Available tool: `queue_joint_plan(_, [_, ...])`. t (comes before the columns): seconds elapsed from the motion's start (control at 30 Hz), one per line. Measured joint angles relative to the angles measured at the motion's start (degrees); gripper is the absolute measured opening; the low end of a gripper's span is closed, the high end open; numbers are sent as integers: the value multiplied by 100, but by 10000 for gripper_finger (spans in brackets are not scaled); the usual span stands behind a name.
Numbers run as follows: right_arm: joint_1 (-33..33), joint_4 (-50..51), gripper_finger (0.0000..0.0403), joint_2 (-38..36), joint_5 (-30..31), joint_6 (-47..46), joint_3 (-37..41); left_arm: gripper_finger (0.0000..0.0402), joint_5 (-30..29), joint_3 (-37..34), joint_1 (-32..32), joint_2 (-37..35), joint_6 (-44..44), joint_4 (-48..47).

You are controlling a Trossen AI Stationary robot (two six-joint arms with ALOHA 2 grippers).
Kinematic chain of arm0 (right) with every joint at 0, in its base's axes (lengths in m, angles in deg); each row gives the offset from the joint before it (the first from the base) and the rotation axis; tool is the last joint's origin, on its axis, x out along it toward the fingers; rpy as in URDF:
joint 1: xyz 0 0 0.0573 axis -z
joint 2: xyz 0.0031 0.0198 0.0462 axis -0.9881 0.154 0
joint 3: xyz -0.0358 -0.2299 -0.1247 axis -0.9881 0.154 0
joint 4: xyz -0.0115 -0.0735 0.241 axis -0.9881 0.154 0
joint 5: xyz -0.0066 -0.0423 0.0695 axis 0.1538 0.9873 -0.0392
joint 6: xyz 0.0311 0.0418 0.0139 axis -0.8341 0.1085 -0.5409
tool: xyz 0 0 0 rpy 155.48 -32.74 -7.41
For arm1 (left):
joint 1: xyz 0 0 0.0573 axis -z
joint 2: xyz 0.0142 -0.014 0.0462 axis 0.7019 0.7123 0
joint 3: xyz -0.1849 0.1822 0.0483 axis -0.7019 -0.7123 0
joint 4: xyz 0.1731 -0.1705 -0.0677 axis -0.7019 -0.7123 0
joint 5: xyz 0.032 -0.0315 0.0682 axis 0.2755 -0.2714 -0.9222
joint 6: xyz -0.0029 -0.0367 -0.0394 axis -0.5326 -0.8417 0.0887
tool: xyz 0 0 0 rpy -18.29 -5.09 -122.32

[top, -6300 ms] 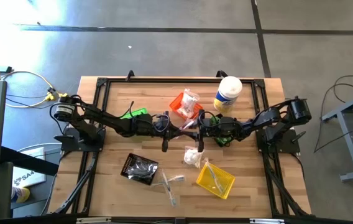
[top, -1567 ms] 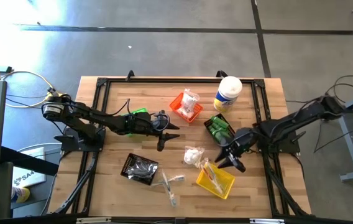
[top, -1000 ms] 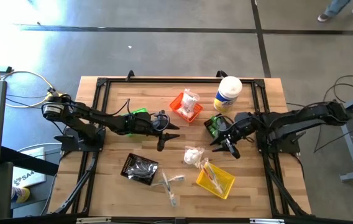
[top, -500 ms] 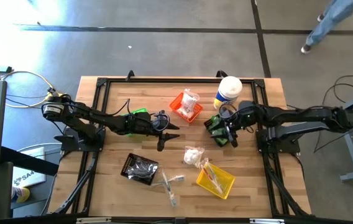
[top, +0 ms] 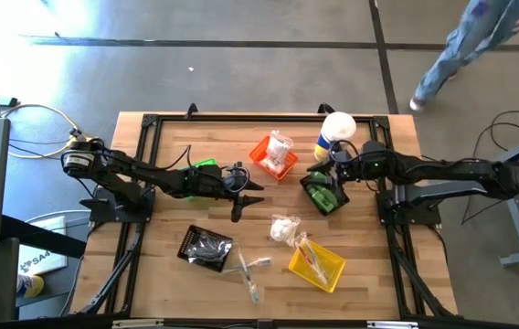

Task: Pick & Place Travel size toiletries
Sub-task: Put the white cotton pack into the orange bin

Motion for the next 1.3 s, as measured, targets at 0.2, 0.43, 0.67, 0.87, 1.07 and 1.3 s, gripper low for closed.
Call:
queue_joint_plan(0.2, [-6, 850, 137, -538, -45, 120, 0, 161, 1, 0, 0, 2, -20, -33])
queue_joint_plan(0.43, [-4, 1781, 104, -1079, -50, -132, 0, 161, 3, 0, 0, 2, -124, -220])
queue_joint_plan(0.67, [-105, 1526, 82, -1169, -46, -319, 432, 161, 5, -2, 0, 2, -341, -519])
queue_joint_plan(0.87, [-268, 710, 68, -1169, 34, -484, 922, 161, 7, -2, 2, 4, -589, -628])
queue_joint_plan(1.07, [-396, 108, 62, -1169, 423, -445, 1148, 161, 9, 105, 35, 4, -606, -778])
queue_joint_plan(1.3, [-393, -127, 61, -1168, 431, -438, 1336, 161, 31, 554, 370, 4, -777, -1540])
